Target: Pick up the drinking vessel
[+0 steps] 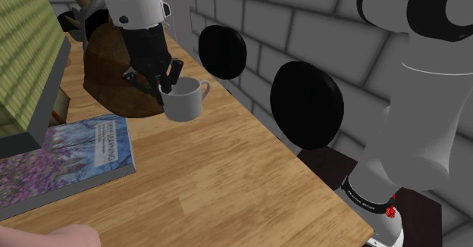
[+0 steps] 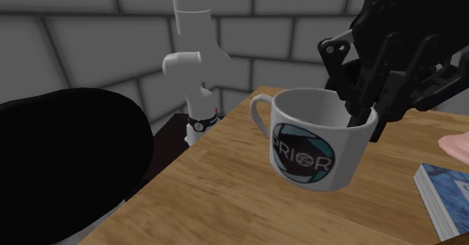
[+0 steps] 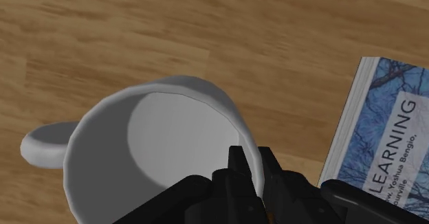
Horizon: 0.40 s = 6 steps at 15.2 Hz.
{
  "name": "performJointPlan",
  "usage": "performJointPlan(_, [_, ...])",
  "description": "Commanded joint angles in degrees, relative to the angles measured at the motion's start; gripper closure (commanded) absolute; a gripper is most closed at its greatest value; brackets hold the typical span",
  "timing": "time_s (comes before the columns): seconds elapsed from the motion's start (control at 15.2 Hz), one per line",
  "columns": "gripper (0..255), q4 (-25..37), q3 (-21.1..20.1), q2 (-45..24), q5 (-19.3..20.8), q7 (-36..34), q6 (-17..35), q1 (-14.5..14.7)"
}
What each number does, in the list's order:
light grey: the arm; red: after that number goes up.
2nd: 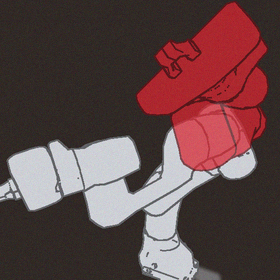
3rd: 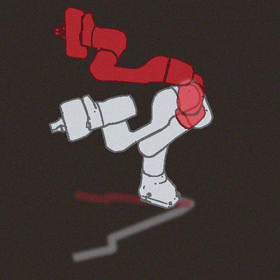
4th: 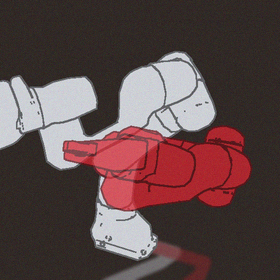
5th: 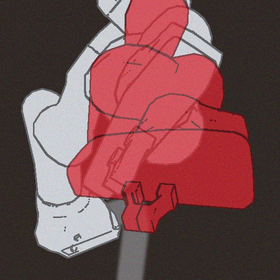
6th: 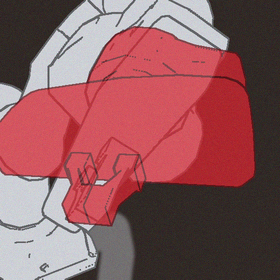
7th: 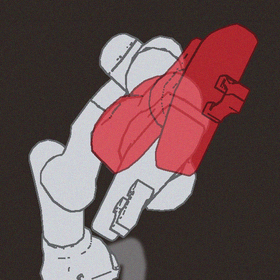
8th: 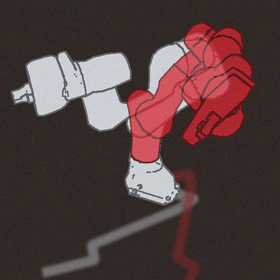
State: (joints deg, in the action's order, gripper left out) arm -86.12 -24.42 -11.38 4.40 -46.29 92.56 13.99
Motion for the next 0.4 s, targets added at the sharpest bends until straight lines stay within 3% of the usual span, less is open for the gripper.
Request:
performJointPlan(0.0, [255,1.8,-0.09,-0.2,0.08,-0.16,-1.63,0.2])
performJointPlan(0.33, [255,4.96,-0.17,-0.75,0.3,-0.26,-4.29,0.46])
